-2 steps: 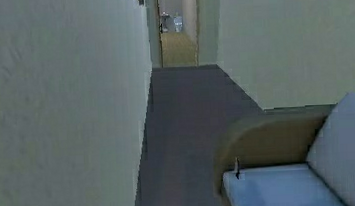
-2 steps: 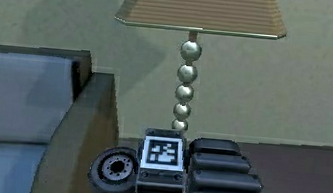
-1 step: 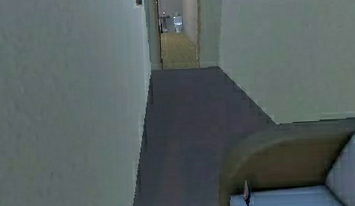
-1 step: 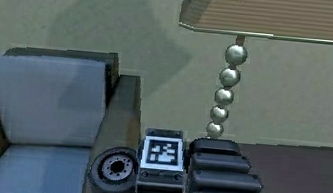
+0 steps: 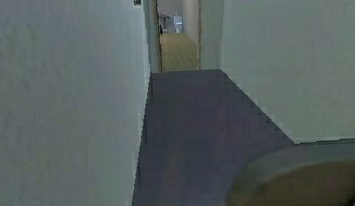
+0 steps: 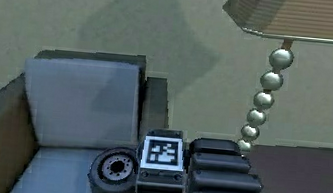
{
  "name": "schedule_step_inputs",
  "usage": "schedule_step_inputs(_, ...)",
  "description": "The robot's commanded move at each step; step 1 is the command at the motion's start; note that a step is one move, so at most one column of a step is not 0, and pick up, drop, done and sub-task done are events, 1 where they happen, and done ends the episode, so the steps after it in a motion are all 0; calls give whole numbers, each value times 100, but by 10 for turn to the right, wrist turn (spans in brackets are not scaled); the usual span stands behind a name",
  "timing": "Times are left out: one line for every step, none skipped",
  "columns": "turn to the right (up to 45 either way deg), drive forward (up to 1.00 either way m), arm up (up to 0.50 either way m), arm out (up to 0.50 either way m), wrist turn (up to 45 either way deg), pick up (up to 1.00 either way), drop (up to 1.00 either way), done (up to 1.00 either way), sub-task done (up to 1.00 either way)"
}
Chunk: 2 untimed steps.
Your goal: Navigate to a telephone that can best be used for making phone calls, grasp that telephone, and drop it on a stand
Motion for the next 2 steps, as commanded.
schedule_step_inputs(0,100,0,0,0,0,0,0,0)
schedule_step_inputs(0,100,0,0,0,0,0,0,0)
